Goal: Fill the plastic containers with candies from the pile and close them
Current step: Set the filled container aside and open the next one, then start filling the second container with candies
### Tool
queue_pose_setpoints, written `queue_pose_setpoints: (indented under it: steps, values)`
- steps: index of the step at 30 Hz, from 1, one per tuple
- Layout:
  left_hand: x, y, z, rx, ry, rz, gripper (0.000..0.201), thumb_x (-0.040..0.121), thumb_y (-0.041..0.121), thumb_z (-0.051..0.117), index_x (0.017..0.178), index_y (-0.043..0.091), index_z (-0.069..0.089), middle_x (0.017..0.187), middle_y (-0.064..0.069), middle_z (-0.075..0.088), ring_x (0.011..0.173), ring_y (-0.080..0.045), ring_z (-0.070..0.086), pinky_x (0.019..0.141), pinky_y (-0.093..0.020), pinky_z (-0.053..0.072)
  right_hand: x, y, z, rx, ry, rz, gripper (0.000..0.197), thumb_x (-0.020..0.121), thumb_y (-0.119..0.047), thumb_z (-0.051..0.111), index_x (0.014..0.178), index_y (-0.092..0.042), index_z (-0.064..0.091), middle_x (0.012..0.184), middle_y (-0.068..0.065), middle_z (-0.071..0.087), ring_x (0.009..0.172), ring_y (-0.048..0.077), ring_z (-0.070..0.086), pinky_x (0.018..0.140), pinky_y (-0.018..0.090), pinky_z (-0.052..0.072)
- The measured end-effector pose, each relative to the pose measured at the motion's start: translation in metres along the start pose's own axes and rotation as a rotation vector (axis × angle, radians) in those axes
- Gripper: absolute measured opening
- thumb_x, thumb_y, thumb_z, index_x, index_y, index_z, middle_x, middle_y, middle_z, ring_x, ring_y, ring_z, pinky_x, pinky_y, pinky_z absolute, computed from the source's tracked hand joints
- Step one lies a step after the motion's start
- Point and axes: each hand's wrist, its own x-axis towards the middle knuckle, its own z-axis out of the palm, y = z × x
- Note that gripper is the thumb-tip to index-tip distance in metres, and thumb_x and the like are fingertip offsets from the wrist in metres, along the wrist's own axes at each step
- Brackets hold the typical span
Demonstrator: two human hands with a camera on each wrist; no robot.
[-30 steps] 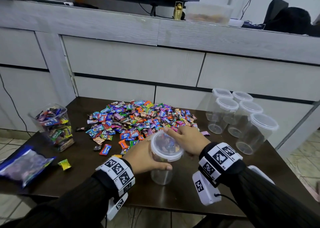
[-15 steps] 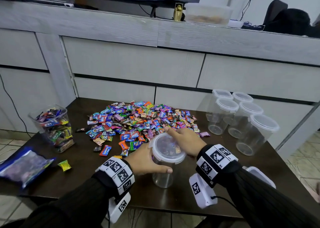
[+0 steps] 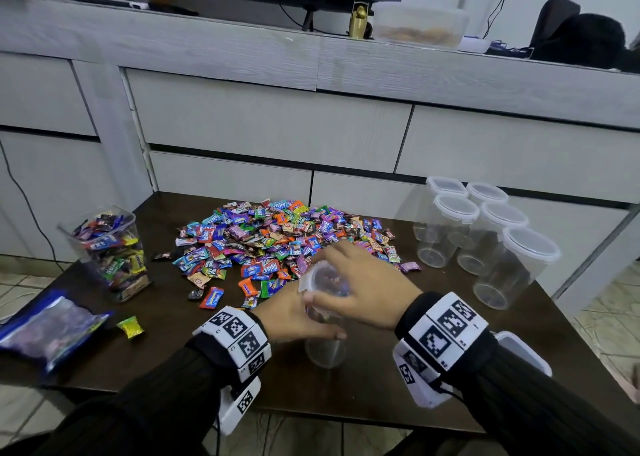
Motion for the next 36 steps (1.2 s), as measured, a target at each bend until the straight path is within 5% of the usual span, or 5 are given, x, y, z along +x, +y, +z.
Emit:
queue_pose_setpoints:
  steps: [4, 12, 23, 33, 36]
  values:
    - [0.001, 0.007, 0.001, 0.035, -0.010, -0.005, 0.058, 0.060, 0.026, 0.084, 0.109, 0.037, 0.055, 0.106, 0.032, 0.063, 0.101, 0.007, 0.062, 0.082, -0.007, 0.046, -0.005, -0.002, 0.008, -0.054, -0.020, -0.043, 0.064, 0.084, -0.066, 0.048, 0.132, -0.024, 0.041, 0.125, -0.001, 0.045, 0.112, 0.019, 0.042, 0.098, 0.039, 0.040]
    - [-0.003, -0.004, 0.000, -0.066, 0.009, -0.062, 0.089, 0.054, 0.043, 0.090, 0.127, 0.042, 0.039, 0.123, 0.017, 0.062, 0.117, 0.006, 0.057, 0.097, -0.011, 0.044, -0.017, 0.030, -0.014, 0.175, 0.212, 0.189, 0.063, 0.084, -0.061, 0.053, 0.133, -0.023, 0.043, 0.125, 0.003, 0.046, 0.117, 0.021, 0.044, 0.102, 0.038, 0.036]
    - [-0.011, -0.004, -0.003, -0.054, -0.033, -0.067, 0.100, 0.041, 0.060, 0.092, 0.126, 0.044, 0.043, 0.121, 0.015, 0.062, 0.115, 0.000, 0.060, 0.099, -0.036, 0.052, -0.090, 0.116, 0.060, -0.056, -0.347, 0.881, 0.095, 0.070, -0.068, 0.066, 0.136, -0.012, 0.027, 0.136, 0.012, 0.032, 0.128, 0.035, 0.039, 0.103, 0.040, 0.035]
    - [-0.039, -0.008, -0.041, 0.040, 0.032, -0.152, 0.115, 0.043, 0.099, 0.052, 0.137, 0.036, 0.032, 0.136, 0.016, 0.052, 0.129, 0.001, 0.047, 0.099, -0.010, 0.036, -0.081, 0.110, 0.070, -0.113, -0.292, 0.820, 0.086, 0.076, -0.075, 0.052, 0.135, -0.015, 0.032, 0.137, 0.008, 0.034, 0.131, 0.029, 0.031, 0.106, 0.046, 0.036]
    - [-0.053, -0.024, -0.070, 0.438, 0.235, -0.379, 0.104, 0.068, 0.090, 0.035, 0.147, 0.022, 0.030, 0.147, 0.004, 0.046, 0.137, -0.015, 0.041, 0.110, -0.036, 0.037, -0.064, 0.107, 0.072, -0.033, -0.241, 0.727, 0.095, 0.078, -0.069, 0.056, 0.146, -0.012, 0.020, 0.149, 0.013, 0.025, 0.140, 0.031, 0.021, 0.114, 0.045, 0.027]
